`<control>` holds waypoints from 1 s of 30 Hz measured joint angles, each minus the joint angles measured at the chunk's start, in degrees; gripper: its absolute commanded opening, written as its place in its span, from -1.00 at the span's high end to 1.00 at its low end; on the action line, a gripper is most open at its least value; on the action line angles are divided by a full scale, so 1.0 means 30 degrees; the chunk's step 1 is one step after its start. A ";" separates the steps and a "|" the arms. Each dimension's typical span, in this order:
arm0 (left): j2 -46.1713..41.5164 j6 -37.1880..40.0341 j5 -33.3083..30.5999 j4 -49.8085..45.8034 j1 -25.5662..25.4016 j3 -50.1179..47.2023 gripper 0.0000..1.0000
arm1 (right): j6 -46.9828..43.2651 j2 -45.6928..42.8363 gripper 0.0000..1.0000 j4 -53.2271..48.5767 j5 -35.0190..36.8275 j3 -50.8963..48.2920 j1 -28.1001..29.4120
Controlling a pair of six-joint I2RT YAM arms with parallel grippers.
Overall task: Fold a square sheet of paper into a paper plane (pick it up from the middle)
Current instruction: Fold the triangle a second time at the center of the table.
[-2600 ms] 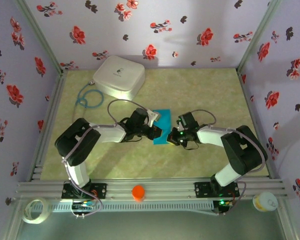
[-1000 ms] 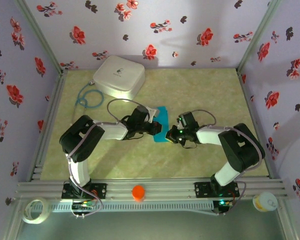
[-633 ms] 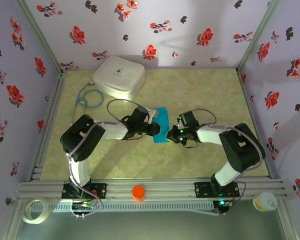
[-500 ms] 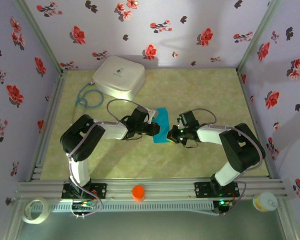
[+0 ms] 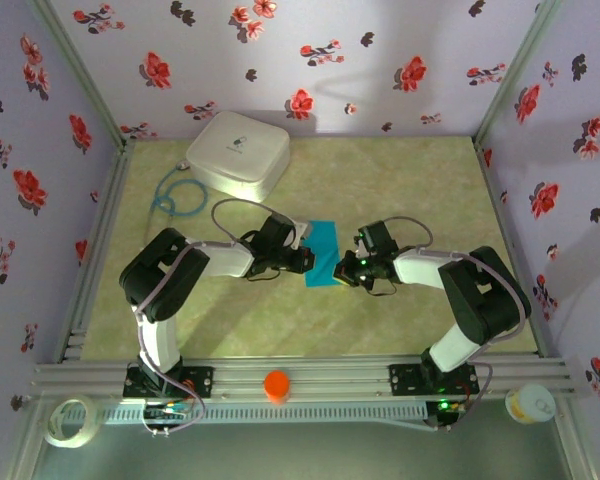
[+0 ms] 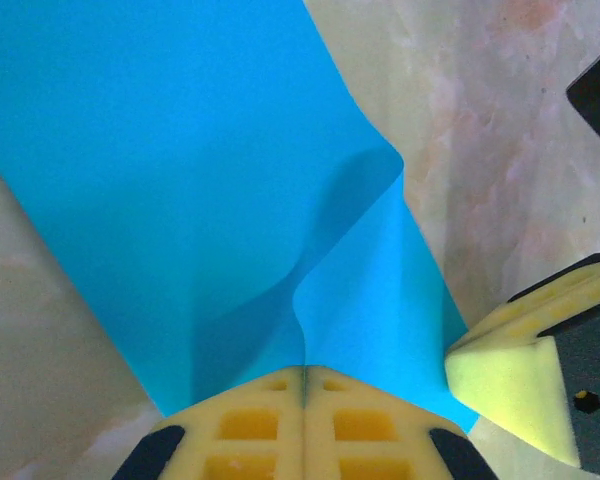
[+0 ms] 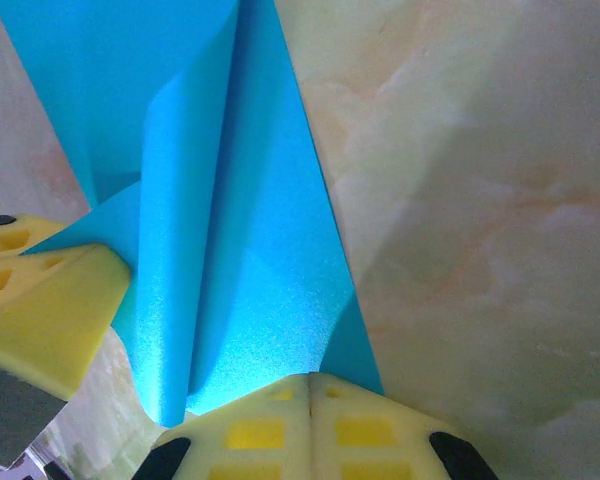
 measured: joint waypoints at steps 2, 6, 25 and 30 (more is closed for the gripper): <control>0.0000 0.0131 -0.0219 -0.0124 0.0000 -0.0007 1.00 | 0.0000 -0.0007 1.00 -0.0029 0.0000 0.0000 0.0000; 0.0000 0.0335 -0.0510 -0.0131 0.0000 0.0000 1.00 | 0.0000 -0.0022 1.00 -0.0044 0.0000 0.0000 0.0000; 0.0321 0.2076 -0.0845 -0.0758 0.0000 0.0758 0.99 | 0.0000 -0.0022 1.00 -0.0044 0.0000 0.0000 0.0000; 0.0342 0.2149 -0.0984 -0.1107 0.0000 0.0758 0.99 | 0.0000 -0.0022 1.00 -0.0044 0.0000 0.0000 0.0000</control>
